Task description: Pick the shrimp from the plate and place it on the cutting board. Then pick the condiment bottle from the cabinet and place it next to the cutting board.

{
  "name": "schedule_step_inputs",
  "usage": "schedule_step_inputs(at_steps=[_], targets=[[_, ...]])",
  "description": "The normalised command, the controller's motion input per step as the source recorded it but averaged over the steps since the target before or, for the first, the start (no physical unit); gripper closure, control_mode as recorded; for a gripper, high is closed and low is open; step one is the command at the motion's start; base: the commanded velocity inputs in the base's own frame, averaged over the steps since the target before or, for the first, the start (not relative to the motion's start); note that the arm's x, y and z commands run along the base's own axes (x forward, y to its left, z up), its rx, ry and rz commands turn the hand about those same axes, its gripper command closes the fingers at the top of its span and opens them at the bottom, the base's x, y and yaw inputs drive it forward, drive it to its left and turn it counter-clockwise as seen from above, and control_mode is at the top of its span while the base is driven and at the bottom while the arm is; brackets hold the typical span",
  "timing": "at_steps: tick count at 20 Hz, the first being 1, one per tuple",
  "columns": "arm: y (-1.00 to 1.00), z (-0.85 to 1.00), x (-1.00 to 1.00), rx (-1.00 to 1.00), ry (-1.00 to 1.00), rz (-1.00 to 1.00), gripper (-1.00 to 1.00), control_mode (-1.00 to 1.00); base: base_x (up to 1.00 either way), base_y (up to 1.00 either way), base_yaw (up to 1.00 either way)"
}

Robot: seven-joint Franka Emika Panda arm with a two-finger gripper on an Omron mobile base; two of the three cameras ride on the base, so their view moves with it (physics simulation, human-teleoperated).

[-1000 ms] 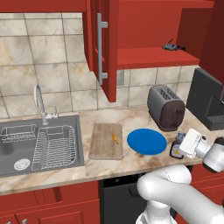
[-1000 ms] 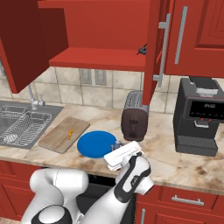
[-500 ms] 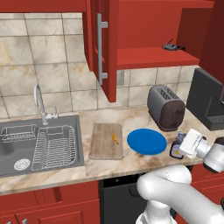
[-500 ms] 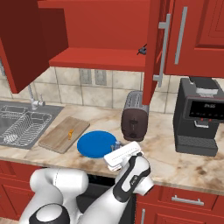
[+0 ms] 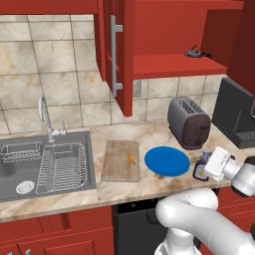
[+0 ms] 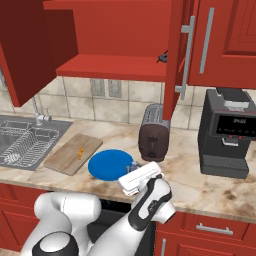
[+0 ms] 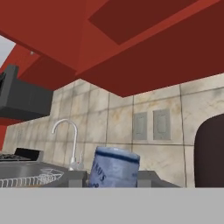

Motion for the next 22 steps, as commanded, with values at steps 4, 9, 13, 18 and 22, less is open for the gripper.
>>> schedule_step_inputs(at_steps=[4,9,13,18,22], targets=[[0.14,-0.14,0.0,0.0,-0.03,0.0,1.0,-1.0,0.0,0.0,0.0],[0.15,-0.15,0.0,0.0,-0.01,0.0,1.0,-1.0,0.0,0.0,0.0],[0.11,-0.13,0.0,0.0,0.0,0.0,1.0,-1.0,0.0,0.0,0.0],[0.03,-0.1,0.0,0.0,0.0,0.0,-1.0,-1.0,0.0,0.0,0.0],[0.0,-0.07,0.0,0.0,0.0,0.0,-1.0,-1.0,0.0,0.0,0.0]])
